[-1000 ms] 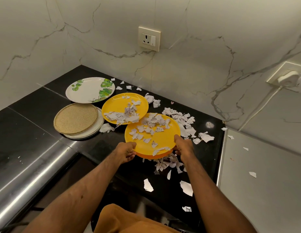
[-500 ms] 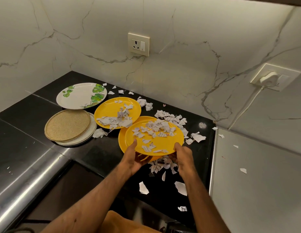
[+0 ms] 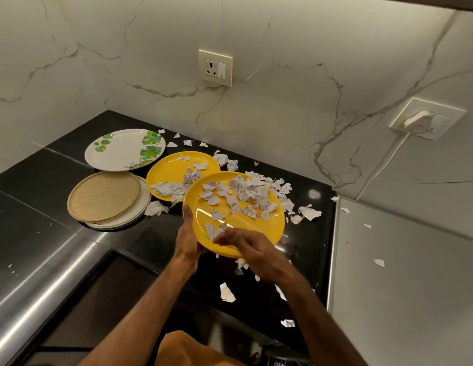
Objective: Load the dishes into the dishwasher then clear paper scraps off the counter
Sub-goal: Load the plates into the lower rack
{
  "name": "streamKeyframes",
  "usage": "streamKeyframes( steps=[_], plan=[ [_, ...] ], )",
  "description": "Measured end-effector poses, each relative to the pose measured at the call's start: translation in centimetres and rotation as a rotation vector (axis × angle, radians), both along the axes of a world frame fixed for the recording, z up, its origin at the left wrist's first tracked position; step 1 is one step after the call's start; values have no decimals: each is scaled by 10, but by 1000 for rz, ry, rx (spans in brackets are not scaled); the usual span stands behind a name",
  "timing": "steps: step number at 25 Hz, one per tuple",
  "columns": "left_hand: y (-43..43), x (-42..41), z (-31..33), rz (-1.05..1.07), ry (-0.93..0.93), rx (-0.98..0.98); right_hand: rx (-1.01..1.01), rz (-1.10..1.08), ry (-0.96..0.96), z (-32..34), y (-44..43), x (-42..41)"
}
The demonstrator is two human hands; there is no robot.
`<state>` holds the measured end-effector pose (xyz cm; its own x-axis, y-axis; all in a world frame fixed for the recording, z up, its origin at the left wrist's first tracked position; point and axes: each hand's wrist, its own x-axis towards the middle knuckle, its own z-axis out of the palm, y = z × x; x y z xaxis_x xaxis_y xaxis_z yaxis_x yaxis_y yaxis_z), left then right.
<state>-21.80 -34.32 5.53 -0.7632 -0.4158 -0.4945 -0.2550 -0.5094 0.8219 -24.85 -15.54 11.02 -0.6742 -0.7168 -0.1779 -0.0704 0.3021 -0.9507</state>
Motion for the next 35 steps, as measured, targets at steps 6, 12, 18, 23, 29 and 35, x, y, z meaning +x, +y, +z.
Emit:
streamKeyframes(
  steps=[6, 12, 18, 23, 29, 35],
  plan=[
    [-11, 20, 11, 75, -19, -28, 246, 328, 296, -16, -63, -2],
    [-21, 31, 21, 9, -88, -212, 327, 282, 641, -48, -105, -22],
    [-27, 35, 32, -52, -183, -524, 287, -54, 540, -65, -134, -54],
    [-33, 38, 33, 74, -135, -554, 336, -288, 402, -87, -123, -71],
    [-47, 32, 37, 228, -145, -626, 146, -555, 239, -98, -103, -69],
    [-50, 27, 36, 172, -130, -702, -36, -323, 91, -76, -109, -39]
  ],
)
